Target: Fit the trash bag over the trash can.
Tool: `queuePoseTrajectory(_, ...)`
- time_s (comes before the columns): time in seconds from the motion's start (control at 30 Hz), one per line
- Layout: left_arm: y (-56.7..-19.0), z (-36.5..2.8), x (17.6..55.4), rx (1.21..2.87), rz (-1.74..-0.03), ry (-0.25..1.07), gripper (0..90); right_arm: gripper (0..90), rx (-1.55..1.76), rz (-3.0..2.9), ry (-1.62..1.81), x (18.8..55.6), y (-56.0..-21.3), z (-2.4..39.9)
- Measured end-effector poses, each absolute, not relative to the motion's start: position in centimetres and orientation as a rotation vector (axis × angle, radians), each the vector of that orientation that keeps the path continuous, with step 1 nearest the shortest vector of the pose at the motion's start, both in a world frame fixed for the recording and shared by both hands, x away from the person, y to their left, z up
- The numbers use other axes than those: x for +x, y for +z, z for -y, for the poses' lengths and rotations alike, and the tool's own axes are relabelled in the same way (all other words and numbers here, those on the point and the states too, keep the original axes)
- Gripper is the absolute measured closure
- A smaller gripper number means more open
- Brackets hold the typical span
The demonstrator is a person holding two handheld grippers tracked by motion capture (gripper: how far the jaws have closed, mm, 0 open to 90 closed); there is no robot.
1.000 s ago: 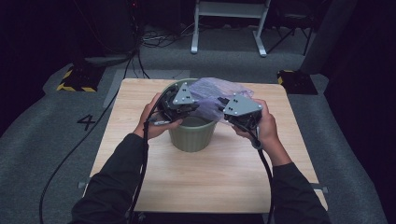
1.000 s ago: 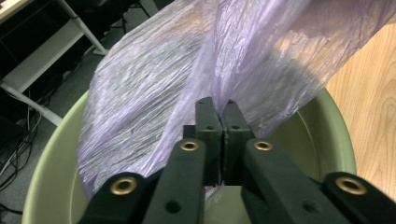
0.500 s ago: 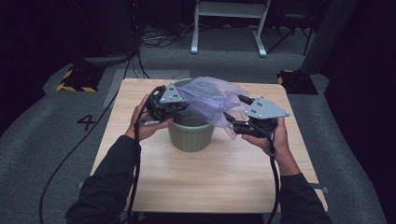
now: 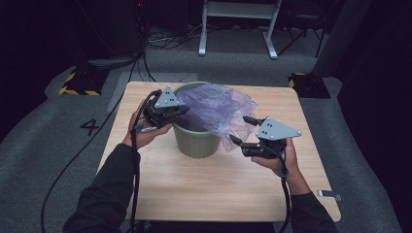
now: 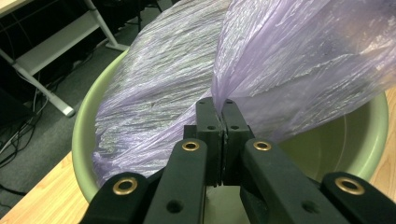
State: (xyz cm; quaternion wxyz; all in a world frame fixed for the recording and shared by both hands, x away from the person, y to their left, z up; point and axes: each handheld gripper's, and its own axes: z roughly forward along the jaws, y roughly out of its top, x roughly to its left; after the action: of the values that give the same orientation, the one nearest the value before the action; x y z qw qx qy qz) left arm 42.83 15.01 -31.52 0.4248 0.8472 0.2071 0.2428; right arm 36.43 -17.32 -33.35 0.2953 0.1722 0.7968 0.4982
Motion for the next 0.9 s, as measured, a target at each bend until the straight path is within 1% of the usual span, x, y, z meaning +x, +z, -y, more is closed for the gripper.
queuePoseTrajectory(0.23, -31.8, -15.6, 42.5, 2.111, -0.529, 0.607, 87.9, 29.7, 0.406, -2.145, 1.382, 35.3, -34.0, 16.0)
queuePoseTrajectory(0.3, -32.0, -15.8, 42.3, 2.112, -0.530, 0.607, 86.6, 31.4, 0.381, -2.155, 1.380, 34.8, -34.3, 15.5)
queuePoseTrajectory(0.33, -32.0, -15.9, 42.2, 2.114, -0.532, 0.610, 85.1, 35.3, 0.371, -2.161, 1.369, 34.7, -34.4, 15.3)
queuePoseTrajectory(0.37, -32.1, -16.0, 42.1, 2.109, -0.531, 0.614, 84.4, 42.5, 0.356, -2.165, 1.351, 34.6, -34.6, 15.0)
queuePoseTrajectory(0.47, -32.2, -16.5, 41.7, 2.083, -0.545, 0.612, 78.9, 60.1, 0.342, -2.175, 1.336, 34.8, -35.2, 14.4)
queuePoseTrajectory(0.57, -32.2, -16.8, 41.3, 2.058, -0.554, 0.620, 74.0, 72.7, 0.358, -2.171, 1.334, 35.4, -35.9, 14.0)
queuePoseTrajectory(0.63, -32.2, -17.0, 41.0, 2.041, -0.548, 0.606, 70.9, 77.5, 0.359, -2.176, 1.344, 35.7, -36.3, 13.9)
queuePoseTrajectory(0.67, -32.2, -17.0, 40.8, 2.036, -0.542, 0.609, 68.6, 80.5, 0.356, -2.175, 1.344, 35.8, -36.4, 13.8)
queuePoseTrajectory(0.77, -32.1, -17.0, 40.2, 2.017, -0.546, 0.610, 56.2, 85.0, 0.352, -2.178, 1.345, 35.9, -36.6, 13.6)
queuePoseTrajectory(0.83, -32.1, -16.9, 39.5, 1.996, -0.561, 0.647, 43.8, 86.9, 0.348, -2.172, 1.347, 36.0, -36.5, 13.6)
queuePoseTrajectory(0.9, -32.1, -16.8, 38.7, 1.975, -0.552, 0.648, 30.3, 88.5, 0.348, -2.169, 1.347, 36.0, -36.5, 13.4)
